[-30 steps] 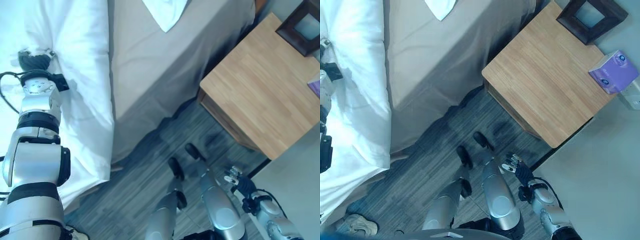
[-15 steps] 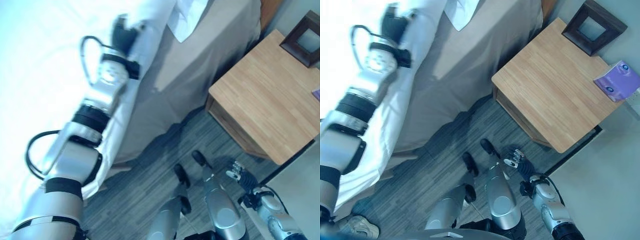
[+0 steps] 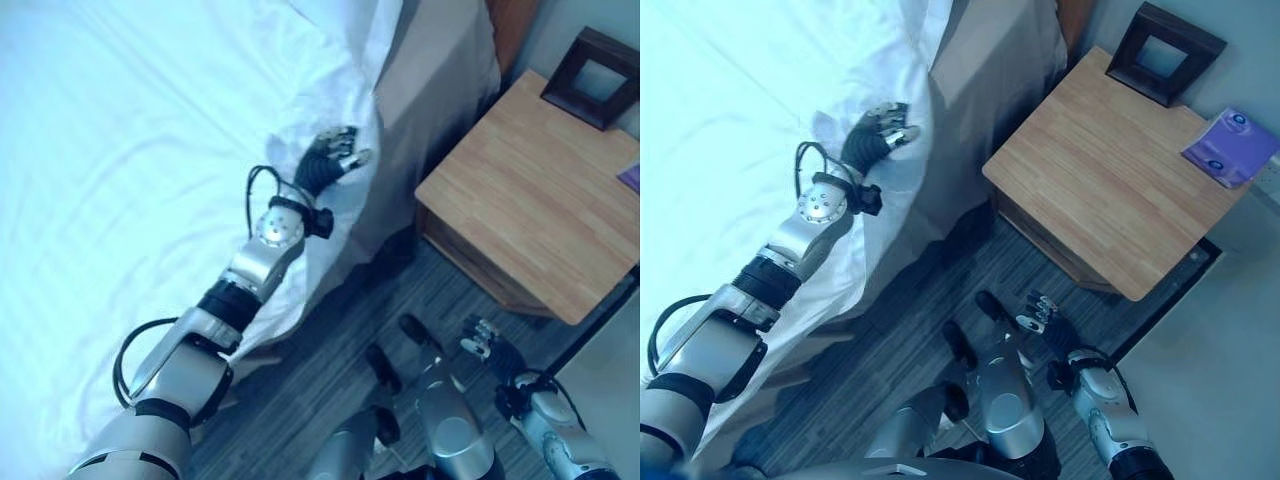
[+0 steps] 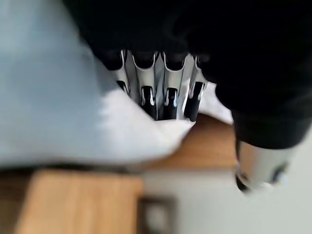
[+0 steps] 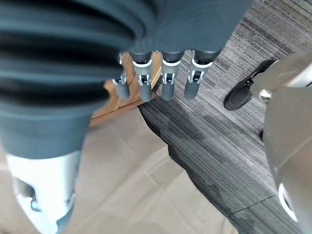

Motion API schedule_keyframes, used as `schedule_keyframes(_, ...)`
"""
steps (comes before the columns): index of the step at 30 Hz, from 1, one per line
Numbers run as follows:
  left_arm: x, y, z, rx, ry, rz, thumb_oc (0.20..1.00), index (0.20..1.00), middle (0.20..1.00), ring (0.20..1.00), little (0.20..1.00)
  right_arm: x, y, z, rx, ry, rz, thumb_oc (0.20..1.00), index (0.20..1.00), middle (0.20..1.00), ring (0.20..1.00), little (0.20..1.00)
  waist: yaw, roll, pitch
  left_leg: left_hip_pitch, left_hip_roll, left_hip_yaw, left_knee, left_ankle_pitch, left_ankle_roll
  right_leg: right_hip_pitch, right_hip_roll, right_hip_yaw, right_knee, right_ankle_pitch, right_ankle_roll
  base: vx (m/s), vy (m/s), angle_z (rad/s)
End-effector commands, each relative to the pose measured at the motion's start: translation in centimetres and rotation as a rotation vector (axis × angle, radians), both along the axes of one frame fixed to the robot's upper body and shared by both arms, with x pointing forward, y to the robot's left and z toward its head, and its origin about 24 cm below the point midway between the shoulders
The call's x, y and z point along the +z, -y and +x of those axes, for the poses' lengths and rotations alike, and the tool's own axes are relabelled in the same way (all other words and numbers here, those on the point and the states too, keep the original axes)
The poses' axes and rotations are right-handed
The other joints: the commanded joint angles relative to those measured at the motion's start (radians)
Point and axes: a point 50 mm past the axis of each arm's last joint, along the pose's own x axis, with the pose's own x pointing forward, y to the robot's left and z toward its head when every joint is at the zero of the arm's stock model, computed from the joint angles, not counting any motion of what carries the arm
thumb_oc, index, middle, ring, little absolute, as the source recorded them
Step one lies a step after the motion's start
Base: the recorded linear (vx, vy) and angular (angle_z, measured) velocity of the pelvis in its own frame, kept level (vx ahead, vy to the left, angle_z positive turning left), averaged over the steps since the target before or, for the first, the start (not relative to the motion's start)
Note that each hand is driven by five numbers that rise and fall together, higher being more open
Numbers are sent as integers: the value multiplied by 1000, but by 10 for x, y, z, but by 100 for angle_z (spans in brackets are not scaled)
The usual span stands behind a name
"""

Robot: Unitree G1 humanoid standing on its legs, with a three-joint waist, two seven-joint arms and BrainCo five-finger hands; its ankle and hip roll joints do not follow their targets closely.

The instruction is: Making the bed.

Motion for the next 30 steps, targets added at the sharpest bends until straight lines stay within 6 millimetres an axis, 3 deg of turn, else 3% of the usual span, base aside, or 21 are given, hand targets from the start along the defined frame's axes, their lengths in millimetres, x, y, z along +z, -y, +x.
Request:
schedule_keyframes(1, 31, 19, -21, -228, 127, -158, 1000, 1000, 1000, 1000, 1000, -9, 9, -34, 23, -42, 11, 1000, 1000, 1000, 1000, 1000, -29, 33, -103, 54, 19, -8, 11, 0, -19, 24, -18, -9, -3, -15, 26, 0, 0, 0)
schedule_keyframes(4, 33, 15, -32, -311, 134, -184, 1000, 1000, 1000, 1000, 1000, -12, 7, -39, 49, -58, 18, 1000, 1000, 1000, 1000, 1000, -17, 30, -127, 62, 22, -11, 11, -2, -21, 35, -18, -14, -6, -20, 24, 23, -10, 2)
schedule_keyframes(6, 48, 14, -51, -396, 215, -225, 1000, 1000, 1000, 1000, 1000, -15, 6, -45, 71, -75, 12, 1000, 1000, 1000, 1000, 1000, 4, 25, -162, 75, 25, -22, 11, -3, -23, 57, -17, -25, -9, -28, 22, 28, -31, 4)
schedule_keyframes(11, 52, 0, -62, -405, 251, -373, 1000, 1000, 1000, 1000, 1000, -13, 5, -44, 61, -52, 50, 1000, 1000, 1000, 1000, 1000, 31, 11, -205, 90, 29, -33, 11, -4, -24, 79, -17, -40, -13, -34, 21, 23, -23, 3)
schedule_keyframes(13, 44, -13, -66, -374, 238, -458, 1000, 1000, 1000, 1000, 1000, -7, 9, -39, 26, -13, 65, 1000, 1000, 1000, 1000, 1000, 46, 1, -224, 102, 31, -38, 11, -8, -21, 93, -16, -47, -14, -39, 19, 47, -36, 7)
schedule_keyframes(14, 21, -36, -75, -317, 188, -573, 1000, 1000, 1000, 1000, 1000, 20, 28, -16, -53, 125, 31, 1000, 1000, 1000, 1000, 1000, 75, -16, -260, 124, 32, -47, 11, -18, -15, 120, -15, -60, -18, -49, 18, 57, -44, -2)
schedule_keyframes(15, 21, -36, -75, -317, 188, -573, 1000, 1000, 1000, 1000, 1000, 20, 28, -16, -53, 125, 31, 1000, 1000, 1000, 1000, 1000, 76, -15, -263, 120, 33, -46, 11, -16, -15, 116, -15, -59, -19, -46, 18, 64, -37, -5)
schedule_keyframes(18, -8, -55, -86, -251, 120, -605, 1000, 1000, 1000, 1000, 1000, 66, 56, 11, -121, 316, -72, 1000, 1000, 1000, 1000, 1000, 110, -34, -297, 141, 33, -56, 11, -26, -7, 136, -16, -67, -20, -55, 17, 40, -3, 13)
schedule_keyframes(19, -35, -65, -92, -213, 17, -640, 1000, 1000, 1000, 1000, 1000, 103, 77, 30, -184, 446, -135, 765, 765, 765, 765, 765, 137, -48, -316, 148, 33, -62, 11, -29, -2, 144, -16, -72, -20, -57, 17, 24, -17, 20)
schedule_keyframes(20, -48, -68, -95, -190, -31, -659, 1000, 1000, 1000, 1000, 1000, 120, 84, 40, -228, 517, -130, 200, 200, 200, 200, 200, 151, -56, -325, 150, 33, -64, 11, -32, 1, 147, -16, -75, -20, -58, 17, 5, -14, 15)
schedule_keyframes(23, -61, -71, -99, -156, -83, -662, 1000, 1000, 1000, 1000, 1000, 135, 86, 50, -250, 576, -97, 200, 200, 200, 200, 200, 167, -62, -333, 149, 33, -65, 11, -31, 4, 146, -15, -75, -20, -55, 16, -10, 4, -2)
schedule_keyframes(24, -84, -75, -108, -110, -181, -660, 1000, 1000, 1000, 1000, 1000, 156, 80, 70, -269, 659, -22, 200, 200, 200, 200, 200, 196, -73, -340, 149, 32, -65, 11, -31, 9, 148, -14, -72, -20, -52, 15, -51, 1, 6)
schedule_keyframes(25, -93, -76, -111, -105, -227, -657, 1000, 1000, 1000, 1000, 1000, 169, 78, 80, -281, 698, 16, 200, 200, 200, 200, 200, 212, -79, -343, 149, 31, -67, 11, -31, 11, 148, -12, -73, -20, -49, 15, -51, 2, -10)
schedule_keyframes(28, -116, -77, -122, -68, -333, -700, 1000, 1000, 1000, 1000, 1000, 189, 59, 112, -276, 751, 194, 200, 200, 200, 200, 200, 256, -89, -350, 149, 31, -68, 11, -30, 16, 148, -11, -74, -20, -44, 13, -30, -3, -3)
schedule_keyframes(30, -120, -80, -125, -45, -349, -713, 1000, 1000, 1000, 1000, 1000, 201, 43, 130, -237, 755, 226, 200, 200, 200, 200, 200, 278, -94, -348, 147, 31, -67, 11, -28, 17, 148, -11, -72, -20, -41, 11, -36, -11, 2)
